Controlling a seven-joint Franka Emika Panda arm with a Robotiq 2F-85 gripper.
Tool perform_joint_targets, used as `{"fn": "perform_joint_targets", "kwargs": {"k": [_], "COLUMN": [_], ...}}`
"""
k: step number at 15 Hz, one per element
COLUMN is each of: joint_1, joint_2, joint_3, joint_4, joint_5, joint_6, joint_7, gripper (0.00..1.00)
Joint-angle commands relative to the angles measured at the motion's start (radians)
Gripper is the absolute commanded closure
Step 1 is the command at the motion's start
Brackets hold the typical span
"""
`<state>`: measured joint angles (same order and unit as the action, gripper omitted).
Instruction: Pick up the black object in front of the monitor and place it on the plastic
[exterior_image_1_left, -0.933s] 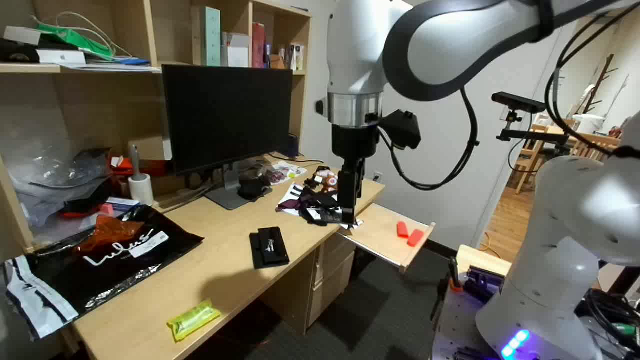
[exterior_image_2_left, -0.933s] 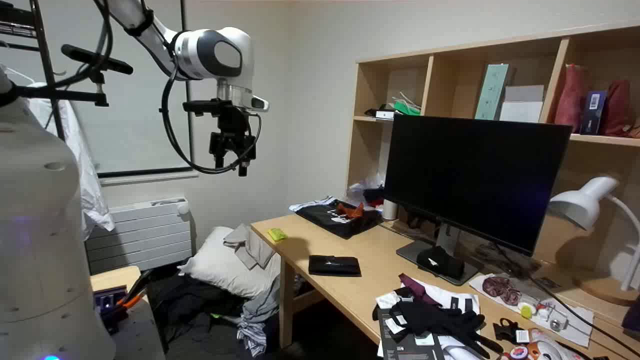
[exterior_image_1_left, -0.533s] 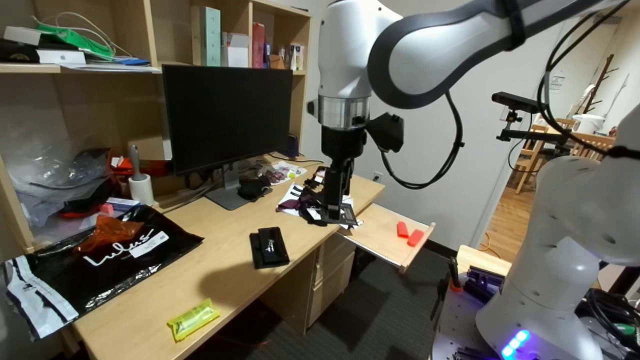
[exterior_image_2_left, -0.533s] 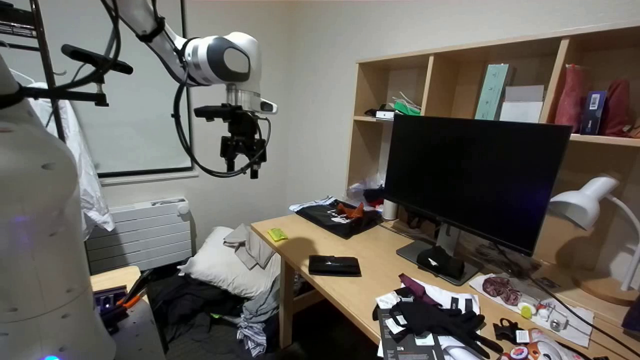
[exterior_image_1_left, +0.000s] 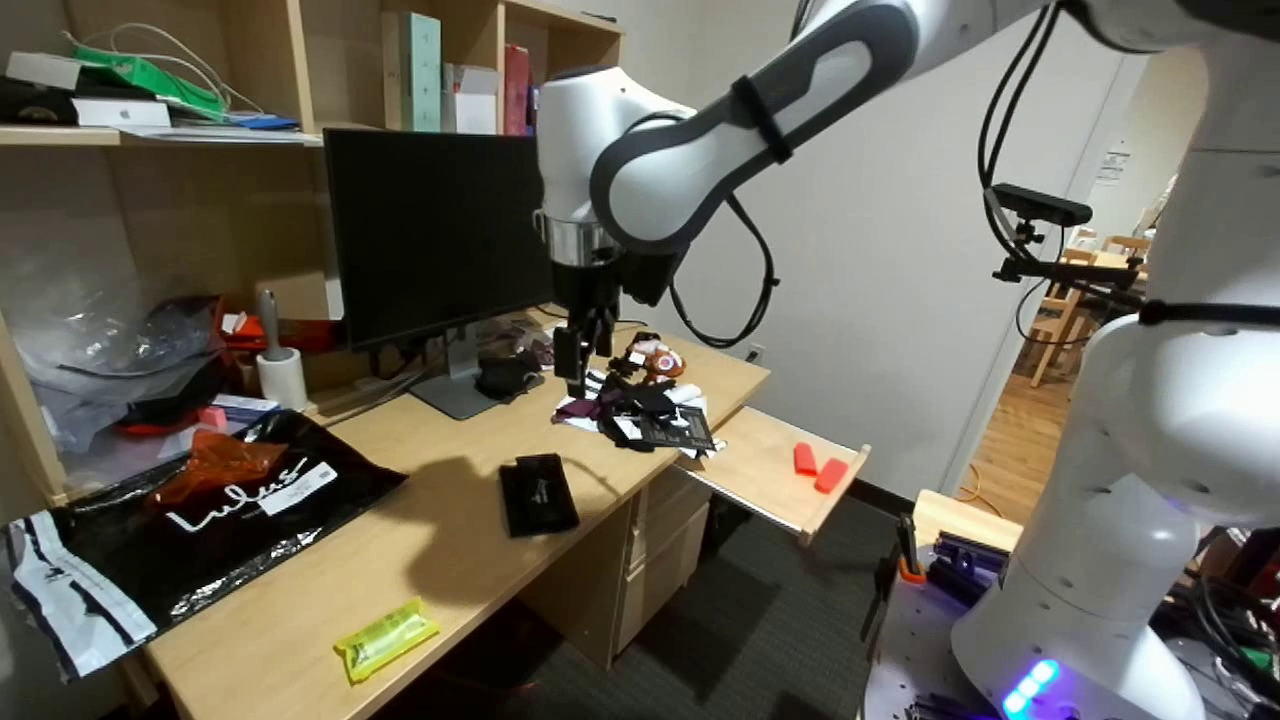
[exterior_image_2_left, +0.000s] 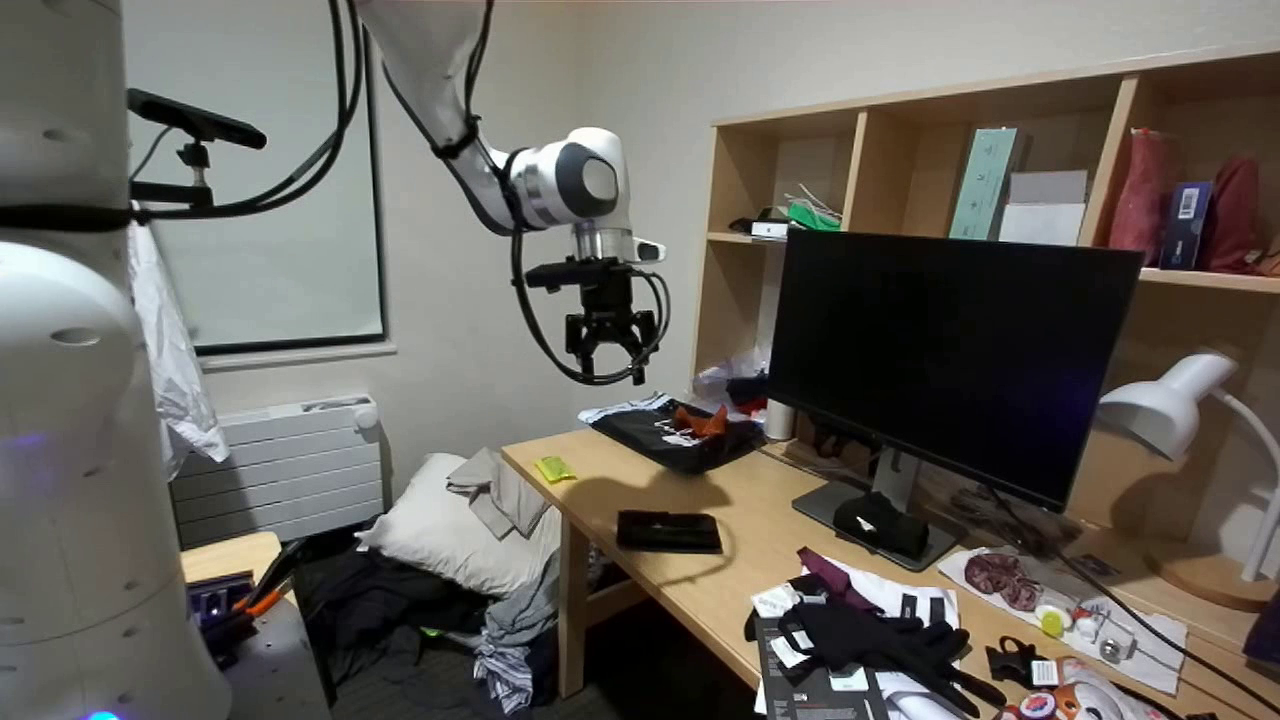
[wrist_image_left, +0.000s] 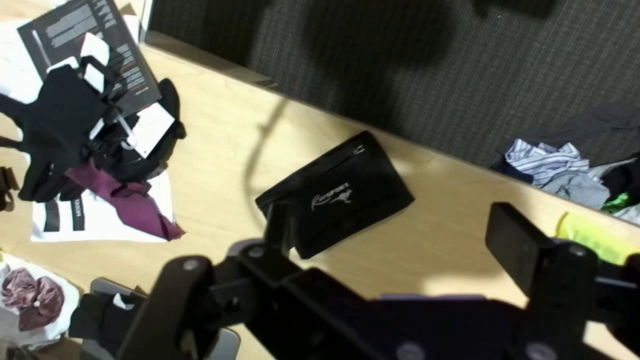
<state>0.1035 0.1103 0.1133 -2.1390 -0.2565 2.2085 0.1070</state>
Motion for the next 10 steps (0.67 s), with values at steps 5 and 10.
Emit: {"fn": "perform_joint_targets", "kwargs": {"k": [5,10], "joint_1": [0.011,0.041], "joint_2": [0.157,0.118], "joint_3": [-0.049,-0.064], "joint_4": [0.16,0.132], "joint_5": [-0.018,-0.022], "joint_6": [-0.006,-0.036], "joint_7": [-0.002,0.202], "gripper": [0.0,0.0]}}
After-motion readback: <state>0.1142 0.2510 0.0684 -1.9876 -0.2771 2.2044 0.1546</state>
